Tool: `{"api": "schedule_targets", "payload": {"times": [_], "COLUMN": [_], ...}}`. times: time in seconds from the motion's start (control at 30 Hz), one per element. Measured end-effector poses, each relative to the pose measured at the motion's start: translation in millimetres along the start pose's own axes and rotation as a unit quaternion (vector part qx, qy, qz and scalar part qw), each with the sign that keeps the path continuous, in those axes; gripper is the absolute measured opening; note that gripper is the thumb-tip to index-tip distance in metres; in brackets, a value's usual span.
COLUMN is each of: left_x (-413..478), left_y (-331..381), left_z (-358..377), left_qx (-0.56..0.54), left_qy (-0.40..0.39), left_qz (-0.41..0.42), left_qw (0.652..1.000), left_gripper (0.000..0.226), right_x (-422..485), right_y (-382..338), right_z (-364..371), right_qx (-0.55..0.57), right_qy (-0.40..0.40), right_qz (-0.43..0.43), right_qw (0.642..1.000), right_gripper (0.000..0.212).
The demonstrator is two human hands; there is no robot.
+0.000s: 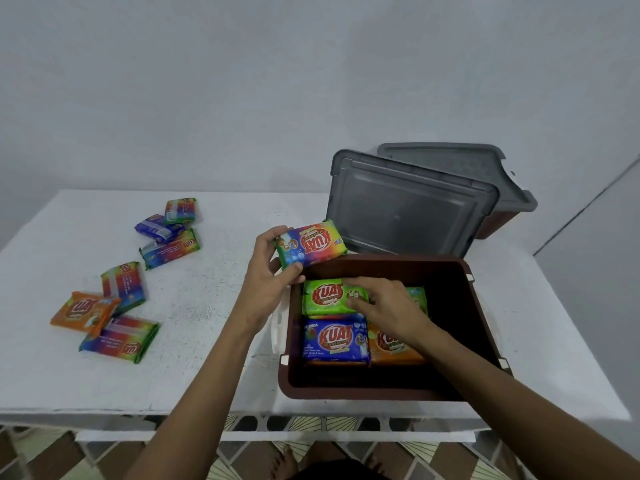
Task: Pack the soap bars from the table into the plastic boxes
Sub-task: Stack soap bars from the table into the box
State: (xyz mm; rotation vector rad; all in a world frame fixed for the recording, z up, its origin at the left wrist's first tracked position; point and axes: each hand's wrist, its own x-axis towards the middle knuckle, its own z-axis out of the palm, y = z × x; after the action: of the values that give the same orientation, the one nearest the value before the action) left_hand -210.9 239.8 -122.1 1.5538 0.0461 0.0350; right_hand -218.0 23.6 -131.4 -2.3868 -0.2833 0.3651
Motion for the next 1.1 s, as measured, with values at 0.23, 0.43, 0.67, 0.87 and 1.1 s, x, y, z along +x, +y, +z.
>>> {"api": "schedule_targets", "payload": {"times": [0.23, 0.43, 0.67, 0.87, 1.1], "left_x": [1.6, 2.2, 0.5, -2.5, 1.3], "left_y": [-1.2, -1.0, 4.3, 16.8, 22.6], "left_z": [-0.5, -0.8, -0.4, -3.2, -4.1], "left_qx": [-0.004, -0.004, 0.009, 0.034, 0.072], "left_qy": [-0.007, -0.012, -0.029, -0.108, -0.15], "left_qz": [0.001, 0.0, 0.008, 0.022, 0.017], "left_qw": [1.0, 1.0, 1.0, 0.993, 0.986], "left_gripper": [0.053, 0.053, 0.053, 0.049, 0.047], "right_x": [0.0, 6.5, -0.1, 14.3, 15.6], "right_y": [-3.4, 0.5, -20.7, -35.8, -38.5], "right_z": [7.1, 9.7, -26.0, -46.0, -57.6], "right_qx": [-0.042, 0.003, 0.018, 0.026, 0.196], "right_qy": [0.016, -0.004, 0.06, 0.128, -0.09], "right_qz": [-0.009, 0.055, 0.06, -0.067, -0.007], "right_qw": [0.999, 0.998, 0.996, 0.989, 0.977], "right_gripper": [0.046, 0.045, 0.021, 0.04, 0.029]}}
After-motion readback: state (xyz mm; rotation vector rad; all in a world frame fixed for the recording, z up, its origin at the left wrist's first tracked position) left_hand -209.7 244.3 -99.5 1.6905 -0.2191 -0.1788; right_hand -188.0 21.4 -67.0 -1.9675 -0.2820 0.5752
